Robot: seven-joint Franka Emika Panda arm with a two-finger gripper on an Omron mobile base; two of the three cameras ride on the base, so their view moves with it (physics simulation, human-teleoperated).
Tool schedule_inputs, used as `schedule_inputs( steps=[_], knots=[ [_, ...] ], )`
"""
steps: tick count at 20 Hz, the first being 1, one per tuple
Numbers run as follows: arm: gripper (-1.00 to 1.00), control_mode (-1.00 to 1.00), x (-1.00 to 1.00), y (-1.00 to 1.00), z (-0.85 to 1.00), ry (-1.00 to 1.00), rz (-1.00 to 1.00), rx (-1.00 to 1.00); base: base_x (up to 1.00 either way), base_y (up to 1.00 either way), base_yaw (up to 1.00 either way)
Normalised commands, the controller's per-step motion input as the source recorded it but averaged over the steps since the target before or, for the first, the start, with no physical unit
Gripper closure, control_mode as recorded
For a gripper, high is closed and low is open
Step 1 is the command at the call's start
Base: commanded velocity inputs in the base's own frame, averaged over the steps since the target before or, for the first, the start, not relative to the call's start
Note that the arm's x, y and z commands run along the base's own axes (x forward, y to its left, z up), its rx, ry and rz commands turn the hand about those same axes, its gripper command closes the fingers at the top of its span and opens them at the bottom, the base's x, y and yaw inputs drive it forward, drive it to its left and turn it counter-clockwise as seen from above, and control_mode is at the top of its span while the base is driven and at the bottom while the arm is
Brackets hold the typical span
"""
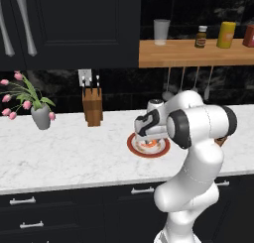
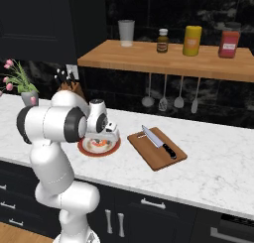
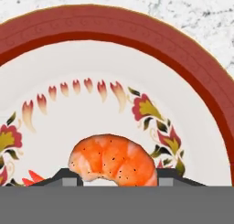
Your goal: Pick up the knife from the drawer and place it on the cutting board. Then place the meat from the plate to the cutting board.
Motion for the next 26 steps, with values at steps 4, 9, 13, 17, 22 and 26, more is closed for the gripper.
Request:
schedule_inputs(
  steps=[4, 9, 13, 17, 22, 26],
  knots=[
    [1.00, -1.00, -0.33, -0.17, 0.00, -0.17, -0.04, 0.01, 0.00, 0.00, 0.00],
    [1.00, -1.00, -0.28, -0.33, 0.03, -0.17, -0.10, 0.01, 0.00, 0.00, 0.00],
    [1.00, -1.00, -0.01, -0.62, 0.54, -0.16, -0.22, 0.08, 0.00, 0.00, 0.00],
    [1.00, -1.00, 0.00, -0.84, 0.60, -0.01, -0.30, 0.04, 0.00, 0.00, 0.00],
    [1.00, -1.00, 0.00, -1.00, 0.21, 0.10, -0.31, 0.00, 0.00, 0.00, 0.00],
    [1.00, -1.00, 0.00, -1.00, -0.05, 0.16, -0.20, 0.00, 0.00, 0.00, 0.00]
  ],
)
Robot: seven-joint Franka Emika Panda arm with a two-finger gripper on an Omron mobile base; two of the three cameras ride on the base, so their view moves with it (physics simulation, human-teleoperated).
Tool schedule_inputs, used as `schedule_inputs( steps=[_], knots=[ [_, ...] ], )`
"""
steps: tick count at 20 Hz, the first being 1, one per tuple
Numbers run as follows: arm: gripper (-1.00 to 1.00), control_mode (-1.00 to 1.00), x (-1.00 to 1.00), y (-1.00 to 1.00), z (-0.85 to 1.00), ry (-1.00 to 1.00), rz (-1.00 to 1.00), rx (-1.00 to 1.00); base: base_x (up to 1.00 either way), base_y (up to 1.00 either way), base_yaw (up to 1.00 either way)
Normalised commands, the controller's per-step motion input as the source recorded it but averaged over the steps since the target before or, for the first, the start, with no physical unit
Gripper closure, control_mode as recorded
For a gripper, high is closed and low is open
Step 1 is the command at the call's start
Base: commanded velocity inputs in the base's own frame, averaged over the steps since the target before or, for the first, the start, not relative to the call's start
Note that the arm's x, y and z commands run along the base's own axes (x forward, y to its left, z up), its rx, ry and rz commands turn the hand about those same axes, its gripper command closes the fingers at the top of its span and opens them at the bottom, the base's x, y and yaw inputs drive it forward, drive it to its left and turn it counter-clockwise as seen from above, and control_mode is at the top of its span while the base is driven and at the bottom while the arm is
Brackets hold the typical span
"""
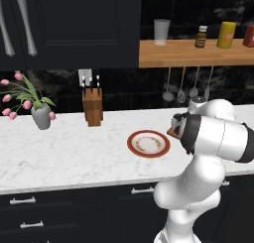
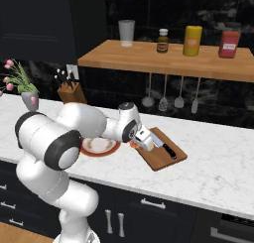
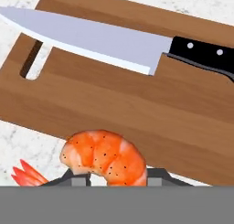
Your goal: Pick up the knife from the drawer and place it on the cutting board. Then place the meat from the plate to the cutting board.
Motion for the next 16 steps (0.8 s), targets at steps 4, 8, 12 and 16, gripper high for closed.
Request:
schedule_inputs(
  steps=[4, 8, 12, 16],
  knots=[
    [1.00, -1.00, 0.01, -0.83, -0.04, 0.01, -0.07, 0.01, 0.00, 0.00, 0.00],
    [1.00, -1.00, 0.00, -0.57, -0.39, 0.02, 0.00, -0.01, 0.00, 0.00, 0.00],
    [-1.00, -1.00, 0.02, -0.09, -0.52, 0.04, 0.00, -0.03, 0.00, 0.00, 0.00],
    [-1.00, -1.00, 0.05, 0.00, -0.01, 0.00, 0.00, 0.00, 0.00, 0.00, 0.00]
  ],
)
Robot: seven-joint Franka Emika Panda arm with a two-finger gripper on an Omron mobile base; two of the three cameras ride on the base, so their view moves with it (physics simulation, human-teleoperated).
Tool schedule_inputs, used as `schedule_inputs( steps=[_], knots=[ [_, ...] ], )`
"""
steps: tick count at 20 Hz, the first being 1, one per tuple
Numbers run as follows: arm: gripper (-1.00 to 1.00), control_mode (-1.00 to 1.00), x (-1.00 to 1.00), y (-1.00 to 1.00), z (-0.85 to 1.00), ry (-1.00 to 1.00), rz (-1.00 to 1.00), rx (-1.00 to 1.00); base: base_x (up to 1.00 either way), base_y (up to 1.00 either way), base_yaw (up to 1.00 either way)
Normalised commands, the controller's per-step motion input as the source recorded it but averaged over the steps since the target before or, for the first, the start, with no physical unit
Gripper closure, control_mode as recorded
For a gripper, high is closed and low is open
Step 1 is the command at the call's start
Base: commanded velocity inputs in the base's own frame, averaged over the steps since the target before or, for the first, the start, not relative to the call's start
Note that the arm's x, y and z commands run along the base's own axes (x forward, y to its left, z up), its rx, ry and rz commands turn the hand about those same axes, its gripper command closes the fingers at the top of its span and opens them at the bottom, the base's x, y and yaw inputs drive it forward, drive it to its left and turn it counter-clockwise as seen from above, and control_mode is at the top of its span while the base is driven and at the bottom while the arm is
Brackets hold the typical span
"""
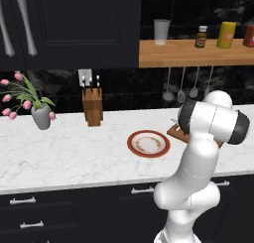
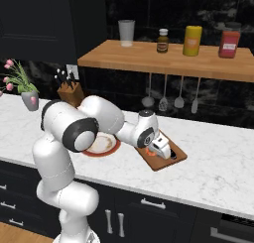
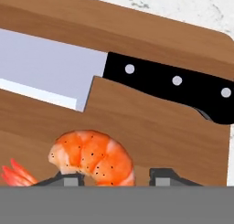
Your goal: Pick up the knife from the drawer and place it on the cutting board. Then place the meat from the plate to the cutting board.
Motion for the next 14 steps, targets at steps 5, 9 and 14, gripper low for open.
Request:
schedule_inputs(
  steps=[5, 9, 14],
  knots=[
    [-1.00, -1.00, -0.24, -0.01, 0.39, -0.09, 0.00, 0.06, 0.00, 0.00, 0.00],
    [-1.00, -1.00, -0.22, 0.00, 0.45, -0.13, 0.00, 0.03, 0.00, 0.00, 0.00],
    [-1.00, -1.00, -0.02, -0.13, -0.20, 0.15, 0.00, -0.03, 0.00, 0.00, 0.00]
  ],
)
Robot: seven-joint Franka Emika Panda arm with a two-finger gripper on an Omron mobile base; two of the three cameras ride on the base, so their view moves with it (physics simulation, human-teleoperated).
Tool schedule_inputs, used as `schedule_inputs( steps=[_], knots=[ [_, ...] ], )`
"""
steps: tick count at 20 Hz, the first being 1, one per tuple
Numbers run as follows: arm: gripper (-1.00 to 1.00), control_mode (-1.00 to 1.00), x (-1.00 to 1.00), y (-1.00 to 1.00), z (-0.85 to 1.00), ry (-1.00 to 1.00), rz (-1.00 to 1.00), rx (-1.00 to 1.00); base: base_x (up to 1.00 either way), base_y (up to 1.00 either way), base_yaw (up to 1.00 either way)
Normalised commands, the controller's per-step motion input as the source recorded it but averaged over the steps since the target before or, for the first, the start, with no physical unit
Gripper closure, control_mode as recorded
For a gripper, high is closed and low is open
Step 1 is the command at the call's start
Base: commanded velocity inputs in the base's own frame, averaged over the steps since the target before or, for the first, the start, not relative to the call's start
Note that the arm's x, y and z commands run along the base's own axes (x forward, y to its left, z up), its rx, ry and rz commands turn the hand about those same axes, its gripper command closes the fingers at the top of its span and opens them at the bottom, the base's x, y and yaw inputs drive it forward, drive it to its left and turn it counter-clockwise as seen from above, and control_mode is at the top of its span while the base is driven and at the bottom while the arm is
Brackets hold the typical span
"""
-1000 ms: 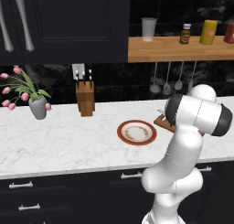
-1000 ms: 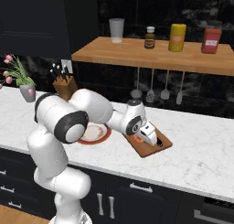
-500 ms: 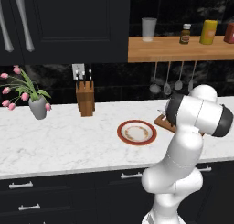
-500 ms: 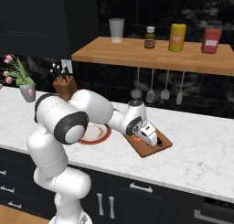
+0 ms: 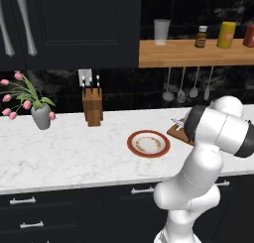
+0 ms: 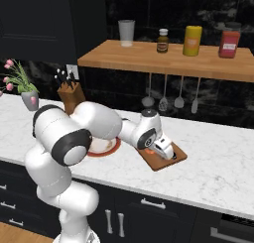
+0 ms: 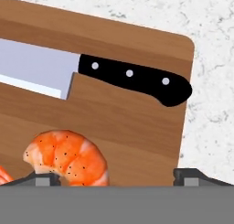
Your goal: Pick up the knife from the drawer and place it on the cutting board. Then place the meat from the plate to the cutting board.
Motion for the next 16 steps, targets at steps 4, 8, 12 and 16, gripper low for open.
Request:
schedule_inputs(
  steps=[4, 8, 12, 16],
  knots=[
    [-1.00, -1.00, 0.00, -0.02, 0.03, 0.18, -0.06, -0.01, 0.00, 0.00, 0.00],
    [-1.00, -1.00, -0.02, -0.34, -0.01, 0.34, -0.17, -0.08, 0.00, 0.00, 0.00],
    [-1.00, -1.00, -0.01, -0.32, -0.19, 0.43, -0.15, -0.18, 0.00, 0.00, 0.00],
    [-1.00, -1.00, 0.17, 0.00, -0.06, 0.31, -0.03, -0.15, 0.00, 0.00, 0.00]
  ],
)
